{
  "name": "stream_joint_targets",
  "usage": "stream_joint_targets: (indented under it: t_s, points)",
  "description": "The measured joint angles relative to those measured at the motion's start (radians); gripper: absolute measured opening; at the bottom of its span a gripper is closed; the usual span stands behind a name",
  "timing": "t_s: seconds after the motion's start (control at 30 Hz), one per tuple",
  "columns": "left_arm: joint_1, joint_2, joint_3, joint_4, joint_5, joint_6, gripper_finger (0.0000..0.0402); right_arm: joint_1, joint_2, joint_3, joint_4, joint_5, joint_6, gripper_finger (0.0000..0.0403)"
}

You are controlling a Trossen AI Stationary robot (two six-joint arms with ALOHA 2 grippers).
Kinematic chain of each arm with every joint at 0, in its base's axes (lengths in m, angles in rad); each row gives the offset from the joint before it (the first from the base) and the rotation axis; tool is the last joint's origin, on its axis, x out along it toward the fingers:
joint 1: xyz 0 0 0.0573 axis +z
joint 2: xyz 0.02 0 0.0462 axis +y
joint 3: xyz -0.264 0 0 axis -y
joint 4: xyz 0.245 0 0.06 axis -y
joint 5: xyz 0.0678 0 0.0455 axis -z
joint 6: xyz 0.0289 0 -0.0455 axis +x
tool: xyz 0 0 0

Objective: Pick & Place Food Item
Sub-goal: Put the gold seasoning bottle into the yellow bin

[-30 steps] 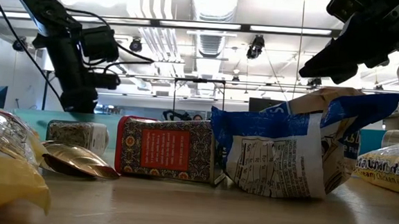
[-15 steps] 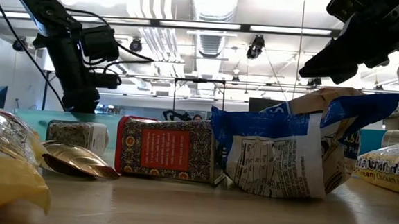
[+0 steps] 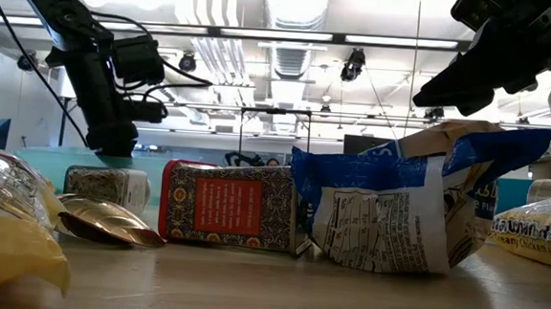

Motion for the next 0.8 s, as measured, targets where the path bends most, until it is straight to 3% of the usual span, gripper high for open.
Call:
stream_joint_targets:
  t_s: [0.43, 0.6, 0.7, 0.8]
  points:
    - [0.0, 0.0, 0.043, 0.003, -0.04, 0.004, 0.02, 0.0, 0.0, 0.0, 0.0, 0.0, 0.0, 0.0119]
    - [0.0, 0.0, 0.068, -0.006, -0.104, 0.004, 0.0199, 0.0, 0.001, 0.0, 0.0, -0.003, 0.0, 0.0119]
    - [0.0, 0.0, 0.08, -0.017, -0.142, 0.004, 0.0184, 0.0, 0.001, 0.0, -0.001, -0.003, 0.0, 0.0119]
    - [-0.001, 0.0, 0.093, -0.039, -0.142, -0.006, 0.0139, 0.0, 0.001, 0.0, -0.001, -0.002, 0.0, 0.0119]
